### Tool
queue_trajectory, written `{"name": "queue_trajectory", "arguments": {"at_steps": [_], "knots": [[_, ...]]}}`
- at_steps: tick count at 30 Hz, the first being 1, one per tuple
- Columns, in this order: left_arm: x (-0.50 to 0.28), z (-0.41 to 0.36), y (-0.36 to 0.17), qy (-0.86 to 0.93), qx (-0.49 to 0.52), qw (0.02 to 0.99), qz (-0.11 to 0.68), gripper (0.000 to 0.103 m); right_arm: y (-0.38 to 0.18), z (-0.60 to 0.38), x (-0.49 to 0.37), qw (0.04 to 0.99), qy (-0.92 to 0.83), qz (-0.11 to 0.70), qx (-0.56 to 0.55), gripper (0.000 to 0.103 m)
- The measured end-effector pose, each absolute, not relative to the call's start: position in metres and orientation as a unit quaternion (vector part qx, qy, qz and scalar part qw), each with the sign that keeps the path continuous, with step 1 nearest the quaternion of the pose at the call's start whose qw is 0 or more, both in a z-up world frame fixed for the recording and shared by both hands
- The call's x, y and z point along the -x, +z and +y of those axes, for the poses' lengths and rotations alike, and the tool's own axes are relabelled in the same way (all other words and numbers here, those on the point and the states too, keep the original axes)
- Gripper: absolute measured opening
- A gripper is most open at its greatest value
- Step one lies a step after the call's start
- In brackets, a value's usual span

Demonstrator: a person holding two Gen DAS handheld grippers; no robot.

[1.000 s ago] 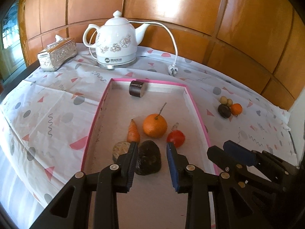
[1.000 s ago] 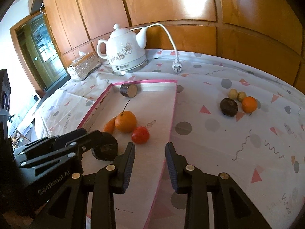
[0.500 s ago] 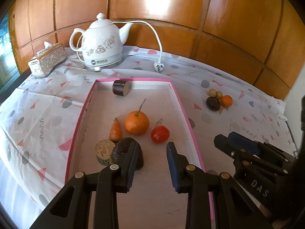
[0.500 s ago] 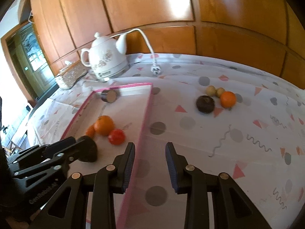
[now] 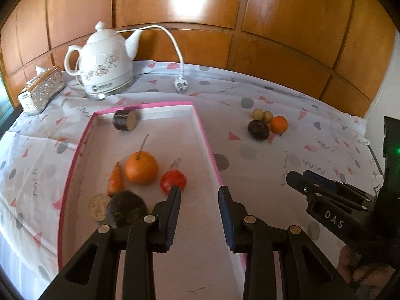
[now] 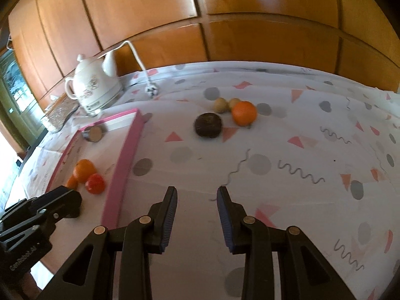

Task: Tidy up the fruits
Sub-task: 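Withdraw both tools from the tray toward the remaining produce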

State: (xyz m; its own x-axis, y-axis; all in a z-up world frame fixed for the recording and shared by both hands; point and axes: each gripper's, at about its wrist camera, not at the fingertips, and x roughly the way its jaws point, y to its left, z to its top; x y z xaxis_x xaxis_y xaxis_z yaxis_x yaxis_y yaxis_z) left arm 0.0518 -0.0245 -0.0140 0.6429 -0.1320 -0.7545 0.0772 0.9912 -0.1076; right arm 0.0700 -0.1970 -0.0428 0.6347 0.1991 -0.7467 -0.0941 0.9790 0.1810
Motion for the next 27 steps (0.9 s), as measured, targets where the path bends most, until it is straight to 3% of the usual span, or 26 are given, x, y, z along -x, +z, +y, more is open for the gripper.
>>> {"name": "queue_trajectory", "arguments": {"at_steps": [27], "knots": [[-0.155,-0.102,-0.027,-0.106,0.042,0.889,0.444,0.032,-0.037,-0.245,-0.174,0.908,0.045,0.412,-0.052,0.033]]}}
